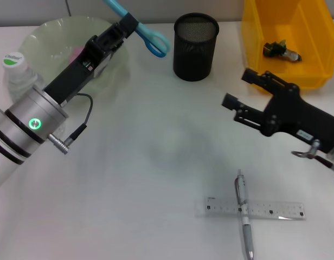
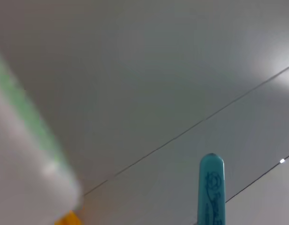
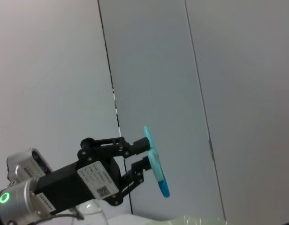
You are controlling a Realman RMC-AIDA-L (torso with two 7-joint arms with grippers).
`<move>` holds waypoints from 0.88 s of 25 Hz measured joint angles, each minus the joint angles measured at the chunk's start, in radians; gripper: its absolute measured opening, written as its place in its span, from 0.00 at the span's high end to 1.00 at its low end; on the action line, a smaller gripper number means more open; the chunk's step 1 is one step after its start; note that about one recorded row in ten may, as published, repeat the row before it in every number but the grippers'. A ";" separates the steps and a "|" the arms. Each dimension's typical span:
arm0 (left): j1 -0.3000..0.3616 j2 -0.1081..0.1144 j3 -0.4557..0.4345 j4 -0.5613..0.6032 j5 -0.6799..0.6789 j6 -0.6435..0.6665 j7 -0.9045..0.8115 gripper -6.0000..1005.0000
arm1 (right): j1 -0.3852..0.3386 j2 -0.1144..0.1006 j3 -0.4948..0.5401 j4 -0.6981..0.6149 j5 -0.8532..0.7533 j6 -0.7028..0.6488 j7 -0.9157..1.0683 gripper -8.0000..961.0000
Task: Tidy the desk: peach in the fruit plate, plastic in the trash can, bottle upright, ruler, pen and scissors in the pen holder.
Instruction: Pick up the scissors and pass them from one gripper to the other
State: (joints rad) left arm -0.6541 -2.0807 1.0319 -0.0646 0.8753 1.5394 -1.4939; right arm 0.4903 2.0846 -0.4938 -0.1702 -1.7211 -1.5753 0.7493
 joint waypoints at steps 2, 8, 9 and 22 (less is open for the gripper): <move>0.002 0.000 0.000 -0.003 0.000 0.001 -0.009 0.76 | 0.007 0.001 0.000 0.022 0.006 0.006 -0.031 0.18; 0.017 -0.001 -0.014 -0.028 -0.001 0.012 -0.022 0.76 | 0.055 0.003 0.005 0.121 0.033 0.037 -0.171 0.18; 0.026 -0.001 -0.019 -0.031 -0.002 0.021 -0.021 0.76 | 0.062 0.003 0.005 0.128 0.034 0.042 -0.174 0.18; 0.034 -0.001 -0.066 -0.112 0.001 0.038 -0.020 0.76 | 0.146 0.008 0.004 0.201 0.033 0.096 -0.278 0.18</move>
State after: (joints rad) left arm -0.6204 -2.0816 0.9655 -0.1762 0.8765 1.5774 -1.5137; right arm 0.6363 2.0928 -0.4901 0.0309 -1.6879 -1.4789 0.4714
